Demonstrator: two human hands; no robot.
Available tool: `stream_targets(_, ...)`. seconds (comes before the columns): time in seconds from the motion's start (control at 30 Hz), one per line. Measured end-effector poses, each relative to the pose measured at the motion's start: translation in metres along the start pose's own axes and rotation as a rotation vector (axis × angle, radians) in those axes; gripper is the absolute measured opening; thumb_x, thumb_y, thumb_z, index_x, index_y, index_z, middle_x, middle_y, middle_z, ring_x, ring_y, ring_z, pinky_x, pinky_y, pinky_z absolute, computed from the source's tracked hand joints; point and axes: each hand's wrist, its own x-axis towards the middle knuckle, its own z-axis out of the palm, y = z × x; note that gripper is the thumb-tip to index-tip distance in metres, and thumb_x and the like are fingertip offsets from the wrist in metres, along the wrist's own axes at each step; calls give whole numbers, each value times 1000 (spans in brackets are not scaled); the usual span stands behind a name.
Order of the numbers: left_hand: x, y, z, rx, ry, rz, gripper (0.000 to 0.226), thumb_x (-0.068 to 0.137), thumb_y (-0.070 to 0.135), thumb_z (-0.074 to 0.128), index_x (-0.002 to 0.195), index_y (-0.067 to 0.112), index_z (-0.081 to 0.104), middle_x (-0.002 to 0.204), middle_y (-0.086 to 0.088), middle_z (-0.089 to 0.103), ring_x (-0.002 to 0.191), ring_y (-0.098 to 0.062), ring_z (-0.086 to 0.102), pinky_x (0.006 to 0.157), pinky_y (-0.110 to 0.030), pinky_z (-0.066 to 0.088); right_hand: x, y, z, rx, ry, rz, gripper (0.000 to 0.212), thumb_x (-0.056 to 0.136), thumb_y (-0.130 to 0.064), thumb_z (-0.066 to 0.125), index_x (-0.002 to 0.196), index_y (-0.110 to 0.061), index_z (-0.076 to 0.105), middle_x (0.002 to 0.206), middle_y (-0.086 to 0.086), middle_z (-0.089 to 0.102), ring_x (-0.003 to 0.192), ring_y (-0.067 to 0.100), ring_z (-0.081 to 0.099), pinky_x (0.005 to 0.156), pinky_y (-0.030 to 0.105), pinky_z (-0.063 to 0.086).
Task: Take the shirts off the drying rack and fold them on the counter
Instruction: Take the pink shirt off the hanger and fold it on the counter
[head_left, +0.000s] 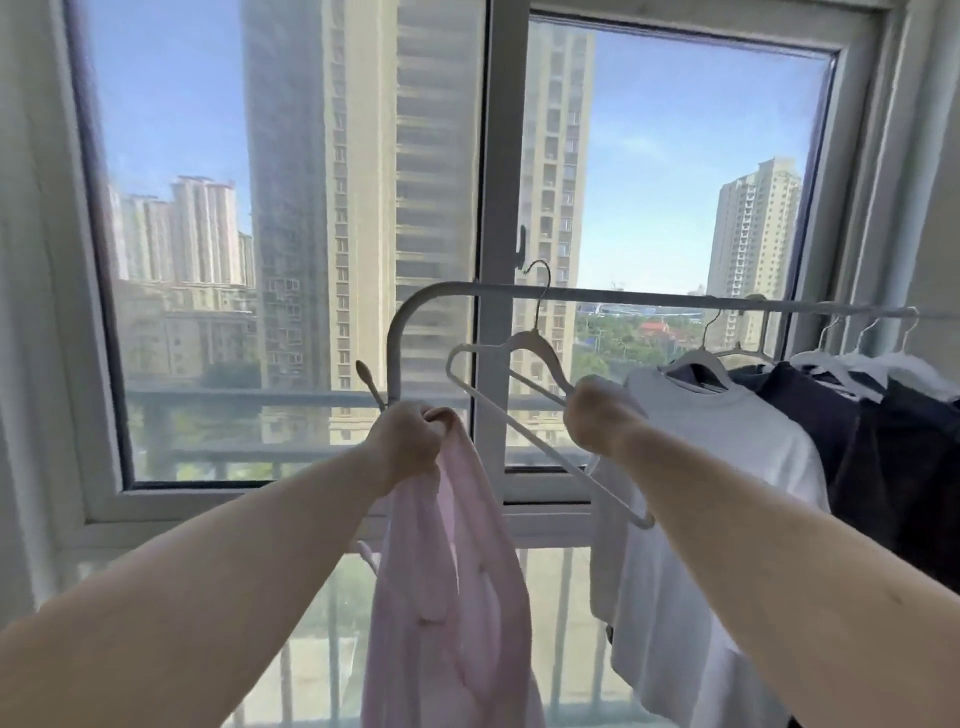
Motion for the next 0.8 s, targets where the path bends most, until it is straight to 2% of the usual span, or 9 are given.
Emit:
stream_targets(0.1,5,0,-5,8,33,-27,22,95,20,46,83,7,60,75,-7,56,71,-21,52,68,-34,45,29,-21,5,51,15,-7,25,93,-3,46,115,0,57,111,15,62,100,29,61,76,31,48)
stream_targets(0.17,6,-2,-8,22,57,-36,24,97,23,46,89,6,61,80,-6,58,72,-16,51,64,-24,41,46,-34,9,52,5,-24,27,92,-2,46,116,-1,58,114,16,61,105,31,60,76,32,46)
stream_targets(0.27,7,-5,-9,2,75,-49,24,97,22,46,82,7,58,76,-1,52,70,-14,48,58,-20,36,61,-45,15,25,-25,-81,28,91,0,45,115,1,59,113,17,62,106,31,61,79,33,51)
stream_targets(0.37,8,-11,-11,-12,103,-59,30,96,20,47,69,11,53,72,0,48,65,-12,43,58,-23,34,63,-50,26,-45,-104,-148,27,92,1,45,115,4,60,104,16,63,102,29,63,66,30,52)
stream_targets(0.43,6,-16,-12,-11,106,-68,32,96,20,46,65,15,46,68,2,43,62,-12,39,59,-23,32,62,-48,34,-61,-137,-182,28,93,1,43,116,5,59,103,16,62,98,27,63,72,30,53)
stream_targets(0.5,3,-19,-13,4,97,-80,25,96,22,47,74,10,51,71,1,46,64,-13,41,59,-23,34,62,-46,39,-50,-141,-191,28,95,0,42,116,5,59,97,14,58,95,26,62,83,31,53)
stream_targets(0.6,-3,-24,-16,22,110,-90,24,95,23,48,74,12,50,69,1,46,62,-13,41,57,-23,33,60,-45,45,-44,-143,-188,28,95,-1,41,115,5,60,96,14,58,101,28,64,84,31,52)
stream_targets(0.7,-11,-25,-23,29,111,-87,22,96,23,47,81,11,58,71,1,50,63,-13,43,57,-23,34,53,-50,47,1,-7,-149,32,91,-5,46,122,-1,53,114,15,57,109,29,56,88,35,50)
stream_targets(0.8,-21,-28,-36,41,119,-88,22,96,24,47,90,9,62,75,0,53,67,-16,46,57,-24,36,41,-62,50,108,254,-336,37,89,-8,47,127,-9,48,123,14,49,117,30,43,95,36,40)
